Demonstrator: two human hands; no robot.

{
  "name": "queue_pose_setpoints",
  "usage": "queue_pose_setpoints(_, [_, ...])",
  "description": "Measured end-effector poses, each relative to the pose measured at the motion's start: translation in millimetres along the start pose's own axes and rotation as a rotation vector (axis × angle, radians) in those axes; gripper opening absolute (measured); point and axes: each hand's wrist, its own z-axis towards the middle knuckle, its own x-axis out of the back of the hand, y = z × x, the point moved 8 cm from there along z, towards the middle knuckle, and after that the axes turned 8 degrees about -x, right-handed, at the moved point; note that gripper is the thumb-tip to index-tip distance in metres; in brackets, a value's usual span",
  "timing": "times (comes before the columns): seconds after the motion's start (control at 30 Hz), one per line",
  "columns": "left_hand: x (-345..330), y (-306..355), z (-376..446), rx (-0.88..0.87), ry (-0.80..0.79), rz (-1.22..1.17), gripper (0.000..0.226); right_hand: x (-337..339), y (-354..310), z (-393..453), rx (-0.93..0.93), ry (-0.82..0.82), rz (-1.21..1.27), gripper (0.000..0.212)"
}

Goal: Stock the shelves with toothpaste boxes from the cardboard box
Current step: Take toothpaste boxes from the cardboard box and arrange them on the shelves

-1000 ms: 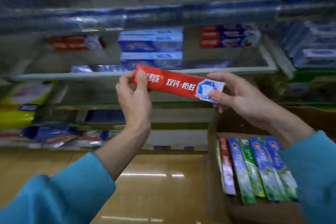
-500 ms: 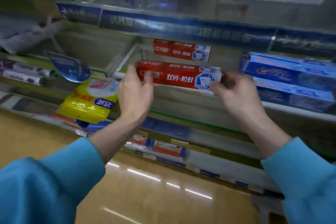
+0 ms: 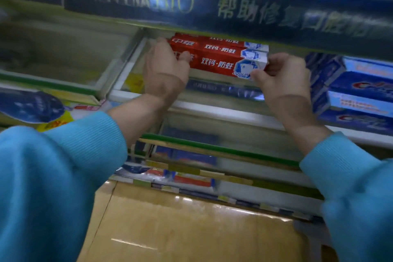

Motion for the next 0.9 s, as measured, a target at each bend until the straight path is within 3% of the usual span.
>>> queue_pose_setpoints(0.33, [-3.8,-2.5,-2.4,0.006,0.007,0.054,0.041,5.8,0.2,2.1,-0.032,0.031,-0.004,0.023])
queue_pose_setpoints(0.57, [-6.7,3.6,-23.7,-0.006,-0.029,-0.007,0.043,7.9,6.3,-1.8,0.001,-0.052,0.075,0.021])
queue_pose_setpoints(0.7, [0.5,12.1,-50.1,-0.07,0.081,0.014,0.048,23.1,14.6,-15.7,0.041,-0.064,0.109,0.027])
queue_pose_setpoints(0.8, [12.1,43.0,-95.0,-0.228,0.21,-0.025,0.043,45.8,29.0,-30.5,0.042,-0.083,0.113,0.026])
queue_pose_setpoints(0.9, [1.1,67.0,-137.9,-0.243,0.169,-0.051,0.029,77.5,44.4,-48.8,0.101,-0.065,0.153,0.02])
